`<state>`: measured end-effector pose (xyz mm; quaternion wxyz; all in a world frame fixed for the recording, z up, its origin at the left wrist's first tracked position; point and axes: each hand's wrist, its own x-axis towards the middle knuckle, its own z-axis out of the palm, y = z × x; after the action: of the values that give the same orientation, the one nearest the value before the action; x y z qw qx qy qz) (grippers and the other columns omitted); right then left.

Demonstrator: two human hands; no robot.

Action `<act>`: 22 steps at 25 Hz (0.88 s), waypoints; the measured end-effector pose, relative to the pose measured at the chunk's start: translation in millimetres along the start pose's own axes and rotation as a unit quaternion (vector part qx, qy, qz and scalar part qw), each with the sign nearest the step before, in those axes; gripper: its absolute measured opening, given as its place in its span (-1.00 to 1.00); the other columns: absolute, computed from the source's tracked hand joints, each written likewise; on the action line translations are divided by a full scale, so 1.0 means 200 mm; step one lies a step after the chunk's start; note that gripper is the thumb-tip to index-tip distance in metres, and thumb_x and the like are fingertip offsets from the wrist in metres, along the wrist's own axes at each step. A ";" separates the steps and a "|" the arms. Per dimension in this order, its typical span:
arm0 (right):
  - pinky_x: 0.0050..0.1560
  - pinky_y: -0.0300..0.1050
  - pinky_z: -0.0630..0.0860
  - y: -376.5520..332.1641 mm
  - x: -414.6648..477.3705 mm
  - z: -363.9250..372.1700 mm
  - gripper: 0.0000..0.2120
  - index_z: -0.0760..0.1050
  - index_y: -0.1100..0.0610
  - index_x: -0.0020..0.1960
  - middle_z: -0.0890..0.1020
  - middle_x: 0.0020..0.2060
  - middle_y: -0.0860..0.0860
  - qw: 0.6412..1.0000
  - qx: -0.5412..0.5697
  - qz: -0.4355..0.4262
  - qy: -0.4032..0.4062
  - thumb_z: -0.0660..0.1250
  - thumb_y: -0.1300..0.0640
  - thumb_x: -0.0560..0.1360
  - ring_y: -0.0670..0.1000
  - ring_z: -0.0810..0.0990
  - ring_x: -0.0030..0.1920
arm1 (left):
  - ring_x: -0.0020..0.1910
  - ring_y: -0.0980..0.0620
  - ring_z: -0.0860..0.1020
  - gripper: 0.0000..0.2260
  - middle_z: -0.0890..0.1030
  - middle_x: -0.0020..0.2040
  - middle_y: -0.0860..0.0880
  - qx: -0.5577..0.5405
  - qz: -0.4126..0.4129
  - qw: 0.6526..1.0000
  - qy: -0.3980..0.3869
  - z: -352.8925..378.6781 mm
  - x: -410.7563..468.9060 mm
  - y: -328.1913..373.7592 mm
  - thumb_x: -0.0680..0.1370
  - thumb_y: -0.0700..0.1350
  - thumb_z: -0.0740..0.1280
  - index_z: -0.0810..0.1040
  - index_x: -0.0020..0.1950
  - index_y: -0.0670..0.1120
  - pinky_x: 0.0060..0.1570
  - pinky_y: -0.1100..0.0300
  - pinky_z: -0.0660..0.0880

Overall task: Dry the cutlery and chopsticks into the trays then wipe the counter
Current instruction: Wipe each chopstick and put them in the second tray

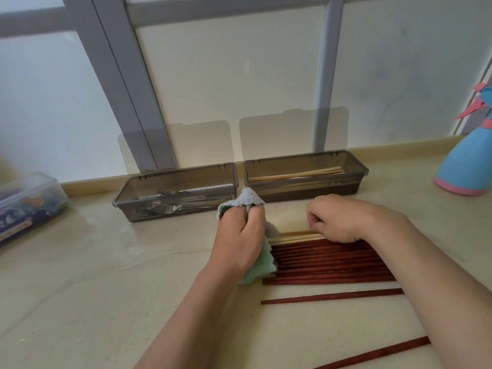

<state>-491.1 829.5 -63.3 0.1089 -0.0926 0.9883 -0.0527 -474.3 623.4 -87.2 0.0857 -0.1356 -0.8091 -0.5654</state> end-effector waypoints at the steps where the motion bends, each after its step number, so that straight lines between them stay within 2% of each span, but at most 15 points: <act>1: 0.00 0.00 0.54 0.00 -0.01 0.00 -0.86 0.44 0.02 -0.10 0.55 -0.08 -0.03 1.000 0.006 0.004 0.010 0.22 0.15 0.62 0.04 0.55 -0.07 | -0.31 0.08 0.63 -0.54 0.68 -0.35 0.03 -0.006 -0.001 1.000 0.012 0.00 0.01 -0.01 0.64 -0.11 0.15 0.60 -0.43 -0.04 -0.25 0.16 0.54; 5: -0.13 0.05 0.50 0.00 -0.08 -0.04 -0.85 0.35 0.00 -0.05 0.59 -0.14 0.02 0.982 0.144 -0.004 0.123 0.10 0.10 0.69 0.05 0.54 -0.18 | -0.12 0.00 0.67 -0.57 0.72 -0.20 -0.02 -0.083 -0.046 0.992 0.085 -0.01 0.04 -0.01 0.58 0.02 0.10 0.70 -0.22 -0.10 -0.03 0.00 0.60; 7: -0.14 0.02 0.49 -0.05 -0.12 -0.05 -0.84 0.37 -0.04 -0.05 0.58 -0.18 -0.01 0.968 0.201 -0.053 0.142 0.11 0.10 0.69 -0.01 0.53 -0.21 | -0.10 -0.06 0.65 -0.57 0.70 -0.20 -0.03 -0.125 -0.074 0.985 0.094 -0.02 0.04 0.00 0.65 0.03 0.09 0.67 -0.16 -0.11 0.02 -0.07 0.59; 9: -0.20 -0.10 0.48 -0.12 -0.14 -0.03 -0.85 0.39 -0.07 -0.05 0.59 -0.20 -0.04 0.959 0.235 -0.091 0.130 0.15 0.11 0.68 -0.14 0.52 -0.25 | -0.10 -0.12 0.61 -0.60 0.64 -0.17 -0.13 -0.160 -0.104 0.976 0.102 -0.03 0.03 0.03 0.68 0.09 0.08 0.59 -0.10 -0.10 0.07 -0.12 0.55; 11: -0.23 -0.21 0.42 -0.15 -0.14 -0.02 -0.86 0.41 -0.06 -0.05 0.62 -0.20 -0.04 0.951 0.266 -0.107 0.118 0.18 0.11 0.67 -0.23 0.52 -0.30 | -0.15 -0.02 0.54 -0.66 0.55 -0.19 -0.07 -0.185 -0.119 0.968 0.124 -0.04 0.03 0.05 0.70 0.07 0.07 0.51 -0.13 -0.03 0.02 -0.05 0.53; 13: -0.22 -0.20 0.44 -0.19 -0.13 0.00 -0.87 0.42 -0.03 -0.05 0.63 -0.23 -0.03 0.943 0.290 -0.114 0.118 0.20 0.13 0.67 -0.21 0.52 -0.32 | -0.28 0.13 0.49 -0.66 0.50 -0.28 0.03 -0.179 -0.107 0.968 0.141 -0.04 0.03 0.08 0.71 0.03 0.07 0.48 -0.17 -0.02 -0.13 0.12 0.48; 16: -0.23 -0.18 0.48 -0.27 -0.13 0.02 -0.86 0.42 0.02 -0.07 0.62 -0.28 -0.01 0.927 0.320 -0.135 0.143 0.20 0.17 0.66 -0.14 0.54 -0.30 | -0.43 0.21 0.41 -0.61 0.46 -0.37 0.04 -0.118 -0.045 0.987 0.098 0.00 0.02 0.07 0.72 -0.07 0.06 0.46 -0.25 -0.09 -0.37 0.33 0.39; 17: -0.25 -0.16 0.49 -0.29 -0.12 0.03 -0.87 0.42 0.04 -0.07 0.62 -0.29 0.00 0.921 0.327 -0.138 0.159 0.21 0.18 0.65 -0.11 0.54 -0.31 | -0.44 0.20 0.39 -0.61 0.44 -0.39 0.04 -0.099 -0.034 0.991 0.080 0.01 0.01 0.07 0.71 -0.09 0.06 0.42 -0.29 -0.09 -0.40 0.32 0.36; 19: -0.28 -0.13 0.51 -0.31 -0.12 0.03 -0.90 0.45 0.06 -0.04 0.64 -0.28 0.03 0.910 0.353 -0.131 0.171 0.24 0.17 0.65 -0.09 0.54 -0.35 | -0.40 0.12 0.42 -0.58 0.46 -0.42 -0.03 -0.087 -0.029 0.994 0.054 0.04 0.00 0.05 0.71 -0.07 0.07 0.42 -0.31 -0.17 -0.35 0.17 0.40; 21: -0.32 -0.15 0.50 -0.28 -0.13 0.01 -0.93 0.49 0.07 0.01 0.67 -0.26 0.05 0.906 0.387 -0.112 0.129 0.25 0.14 0.65 -0.10 0.51 -0.42 | -0.36 0.06 0.49 -0.55 0.54 -0.36 -0.11 -0.102 -0.042 0.991 0.081 0.02 0.02 0.04 0.71 -0.04 0.07 0.54 -0.24 -0.21 -0.29 0.06 0.46; 22: -0.31 -0.15 0.51 -0.25 -0.14 0.00 -0.92 0.50 0.06 0.01 0.68 -0.27 0.04 0.913 0.381 -0.105 0.103 0.25 0.12 0.66 -0.11 0.52 -0.43 | -0.36 0.08 0.52 -0.53 0.58 -0.34 -0.07 -0.119 -0.057 0.984 0.118 0.00 0.04 0.03 0.71 -0.03 0.07 0.60 -0.26 -0.13 -0.26 0.07 0.48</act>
<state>-456.5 785.3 -50.9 0.0273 -0.1411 0.8835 -0.4458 -480.0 626.6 -78.9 0.1316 -0.0304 -0.7264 -0.6739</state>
